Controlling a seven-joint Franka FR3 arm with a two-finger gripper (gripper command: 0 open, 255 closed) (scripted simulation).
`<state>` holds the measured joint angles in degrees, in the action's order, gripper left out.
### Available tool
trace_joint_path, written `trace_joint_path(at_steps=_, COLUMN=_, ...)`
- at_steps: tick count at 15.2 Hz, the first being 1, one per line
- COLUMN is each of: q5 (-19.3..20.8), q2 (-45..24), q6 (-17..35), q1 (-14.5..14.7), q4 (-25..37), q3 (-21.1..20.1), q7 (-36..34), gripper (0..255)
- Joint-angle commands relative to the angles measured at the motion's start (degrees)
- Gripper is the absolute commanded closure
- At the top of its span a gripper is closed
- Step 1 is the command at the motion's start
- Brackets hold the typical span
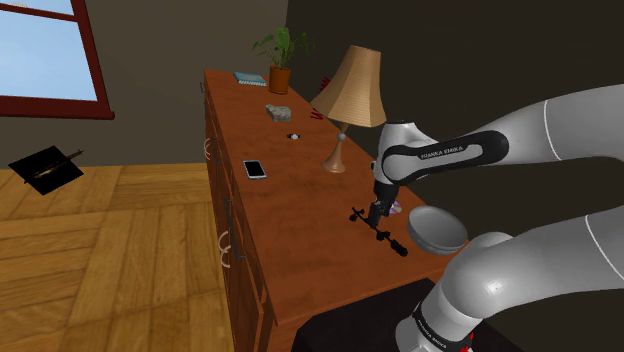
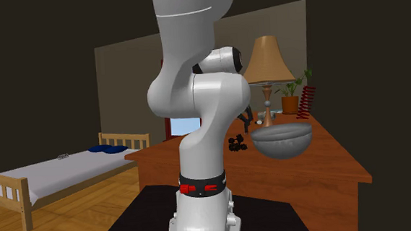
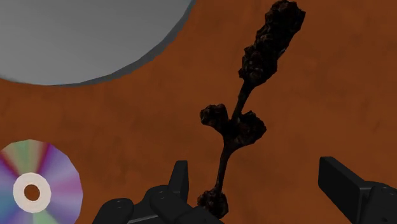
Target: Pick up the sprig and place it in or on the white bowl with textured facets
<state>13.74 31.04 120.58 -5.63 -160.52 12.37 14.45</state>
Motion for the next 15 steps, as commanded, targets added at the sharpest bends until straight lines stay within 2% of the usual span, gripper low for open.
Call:
trace_joint_path(at_steps=1, q5=0.55, q2=-1.38, q6=2.49, q1=-0.15, q4=-1.26, q3=0.26, q7=-0.09, gripper=0)
trace_joint_path(at_steps=7, q5=1.83, q2=-5.26, q6=9.37, q1=-0.76, q4=-4.26, q3=1.21, q7=-0.39, gripper=0)
trace_joint_path(at_steps=15, q5=1.82, q2=-5.25, q6=9.35, q1=-0.76, q4=-4.26, q3=1.21, q7=-0.39, gripper=0)
